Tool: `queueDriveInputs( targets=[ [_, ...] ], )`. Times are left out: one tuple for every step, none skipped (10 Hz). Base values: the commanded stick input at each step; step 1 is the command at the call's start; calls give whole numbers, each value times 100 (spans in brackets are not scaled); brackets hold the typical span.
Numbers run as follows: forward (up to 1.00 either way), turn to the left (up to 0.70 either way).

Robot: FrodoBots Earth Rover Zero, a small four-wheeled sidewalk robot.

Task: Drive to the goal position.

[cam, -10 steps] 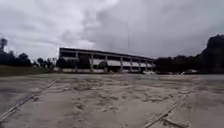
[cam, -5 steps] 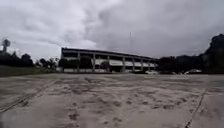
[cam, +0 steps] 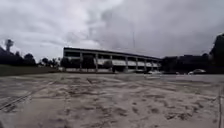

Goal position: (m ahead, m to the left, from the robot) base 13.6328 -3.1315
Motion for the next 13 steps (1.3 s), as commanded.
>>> queueDriveInputs(
  targets=[
    [70,0],
    [70,0],
    [70,0],
    [70,0],
    [70,0],
    [70,0],
    [70,0],
    [70,0],
    [70,0],
    [70,0],
    [70,0],
    [70,0],
    [70,0]
  ],
)
